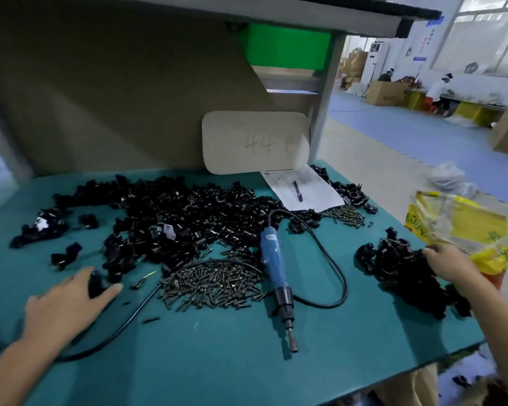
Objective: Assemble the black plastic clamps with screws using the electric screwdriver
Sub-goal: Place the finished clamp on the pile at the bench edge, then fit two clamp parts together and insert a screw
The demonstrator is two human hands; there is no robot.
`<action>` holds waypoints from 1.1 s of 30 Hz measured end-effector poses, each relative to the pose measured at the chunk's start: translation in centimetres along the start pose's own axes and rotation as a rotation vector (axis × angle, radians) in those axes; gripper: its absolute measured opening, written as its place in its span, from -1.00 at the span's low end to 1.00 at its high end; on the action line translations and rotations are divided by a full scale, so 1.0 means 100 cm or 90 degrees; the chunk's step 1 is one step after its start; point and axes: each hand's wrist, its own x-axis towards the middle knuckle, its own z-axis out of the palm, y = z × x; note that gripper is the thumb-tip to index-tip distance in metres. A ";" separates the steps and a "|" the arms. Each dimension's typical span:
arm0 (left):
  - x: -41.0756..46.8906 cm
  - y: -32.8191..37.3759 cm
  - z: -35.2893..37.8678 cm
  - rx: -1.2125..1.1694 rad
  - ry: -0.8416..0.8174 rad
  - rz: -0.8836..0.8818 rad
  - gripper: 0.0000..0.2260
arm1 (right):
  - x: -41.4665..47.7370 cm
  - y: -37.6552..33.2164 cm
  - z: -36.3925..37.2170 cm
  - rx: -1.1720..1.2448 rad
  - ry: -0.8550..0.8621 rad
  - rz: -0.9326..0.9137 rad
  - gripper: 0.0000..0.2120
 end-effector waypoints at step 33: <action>-0.021 0.084 -0.085 -0.969 -0.214 0.073 -0.71 | -0.134 -0.332 0.140 0.314 -0.096 -0.416 -0.71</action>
